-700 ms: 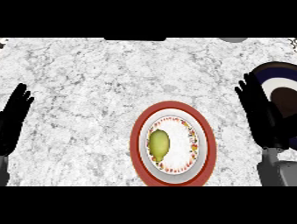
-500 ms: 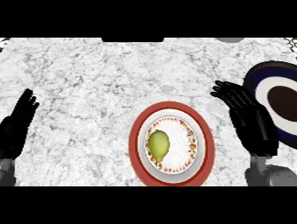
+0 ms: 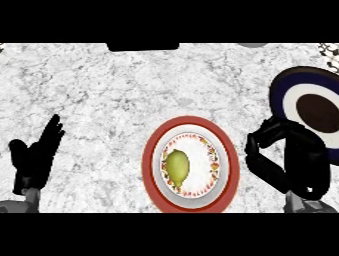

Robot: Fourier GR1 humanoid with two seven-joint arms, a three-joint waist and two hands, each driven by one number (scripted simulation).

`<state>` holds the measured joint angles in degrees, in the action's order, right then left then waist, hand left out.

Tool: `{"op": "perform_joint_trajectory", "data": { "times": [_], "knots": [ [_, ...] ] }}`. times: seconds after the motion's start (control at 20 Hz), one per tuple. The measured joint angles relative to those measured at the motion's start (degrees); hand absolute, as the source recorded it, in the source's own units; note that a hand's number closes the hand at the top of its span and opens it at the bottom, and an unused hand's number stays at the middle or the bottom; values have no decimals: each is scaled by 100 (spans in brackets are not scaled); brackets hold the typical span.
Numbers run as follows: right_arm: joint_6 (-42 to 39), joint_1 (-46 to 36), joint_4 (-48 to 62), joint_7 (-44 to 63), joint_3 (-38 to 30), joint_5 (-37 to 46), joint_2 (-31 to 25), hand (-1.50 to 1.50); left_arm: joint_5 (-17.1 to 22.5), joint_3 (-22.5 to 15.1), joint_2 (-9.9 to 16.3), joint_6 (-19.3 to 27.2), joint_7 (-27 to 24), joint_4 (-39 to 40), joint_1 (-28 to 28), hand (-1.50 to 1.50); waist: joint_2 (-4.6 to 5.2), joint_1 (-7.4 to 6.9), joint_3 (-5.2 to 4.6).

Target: Pick the lemon from the plate and place it in the plate

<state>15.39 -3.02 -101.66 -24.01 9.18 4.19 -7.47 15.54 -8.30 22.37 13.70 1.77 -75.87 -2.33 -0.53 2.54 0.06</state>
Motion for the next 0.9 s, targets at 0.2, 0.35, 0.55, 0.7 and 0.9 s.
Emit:
{"op": "perform_joint_trajectory", "data": {
  "times": [0.2,0.35,0.55,0.7,0.9],
  "knots": [
    [-150,271,332,-1388,620,-744,461,-150,-122,-206,-189,109,97,-51,-101,0,70,-206,46],
    [-401,571,1023,-2699,941,-485,525,-150,-245,-335,-291,251,241,-122,-139,0,77,-265,35],
    [-8,728,1876,-3440,1071,374,496,-150,-388,-411,-366,402,401,-156,-209,0,69,-275,14],
    [614,792,1992,-3309,1069,1086,508,-150,-479,-501,-400,502,563,-350,-150,0,50,-266,4],
    [1133,958,1730,-2635,1164,1964,354,-150,-541,-483,-420,512,633,-332,-178,0,43,-233,-7]
  ]
}}
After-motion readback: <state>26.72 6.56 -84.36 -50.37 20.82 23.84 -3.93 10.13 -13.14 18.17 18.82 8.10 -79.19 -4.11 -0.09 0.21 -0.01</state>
